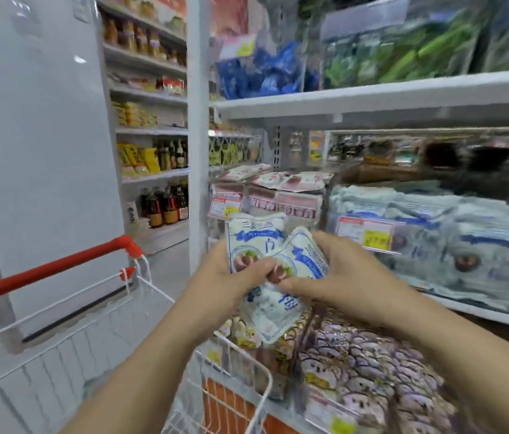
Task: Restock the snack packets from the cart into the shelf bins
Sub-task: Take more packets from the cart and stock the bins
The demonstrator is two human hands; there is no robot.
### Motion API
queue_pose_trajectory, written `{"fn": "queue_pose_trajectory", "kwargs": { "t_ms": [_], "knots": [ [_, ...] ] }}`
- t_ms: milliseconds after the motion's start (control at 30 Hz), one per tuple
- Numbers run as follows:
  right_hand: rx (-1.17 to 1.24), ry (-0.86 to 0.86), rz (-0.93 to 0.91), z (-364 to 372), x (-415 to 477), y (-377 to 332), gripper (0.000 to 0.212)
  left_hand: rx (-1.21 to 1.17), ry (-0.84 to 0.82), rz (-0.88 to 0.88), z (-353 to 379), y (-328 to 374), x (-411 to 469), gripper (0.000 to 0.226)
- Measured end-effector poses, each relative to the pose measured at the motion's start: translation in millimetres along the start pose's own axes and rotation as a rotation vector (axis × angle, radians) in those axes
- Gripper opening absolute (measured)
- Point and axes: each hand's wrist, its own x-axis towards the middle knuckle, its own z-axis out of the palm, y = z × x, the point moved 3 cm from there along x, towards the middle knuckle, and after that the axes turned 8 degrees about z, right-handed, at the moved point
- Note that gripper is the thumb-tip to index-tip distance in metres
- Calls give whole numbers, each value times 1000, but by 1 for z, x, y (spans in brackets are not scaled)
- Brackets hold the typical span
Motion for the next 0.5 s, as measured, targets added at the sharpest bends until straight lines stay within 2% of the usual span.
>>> {"fn": "queue_pose_trajectory", "kwargs": {
  "t_ms": [67,167,267,333,400,500],
  "knots": [
    [-54,139,-5,-32,-13,10,52,8,15,69,28,17,18,23],
    [-126,298,32,-81,-33,25,40,52,49,150,62,38,44,18],
    [-202,414,34,-127,-46,37,34,184,103,195,84,52,72,26],
    [-233,479,38,-155,-48,43,31,158,110,209,93,59,93,24],
    [-286,524,46,-176,-44,49,31,75,55,199,104,63,113,23],
    [-348,518,47,-188,-33,54,35,90,-43,159,114,60,135,18]
  ]
}}
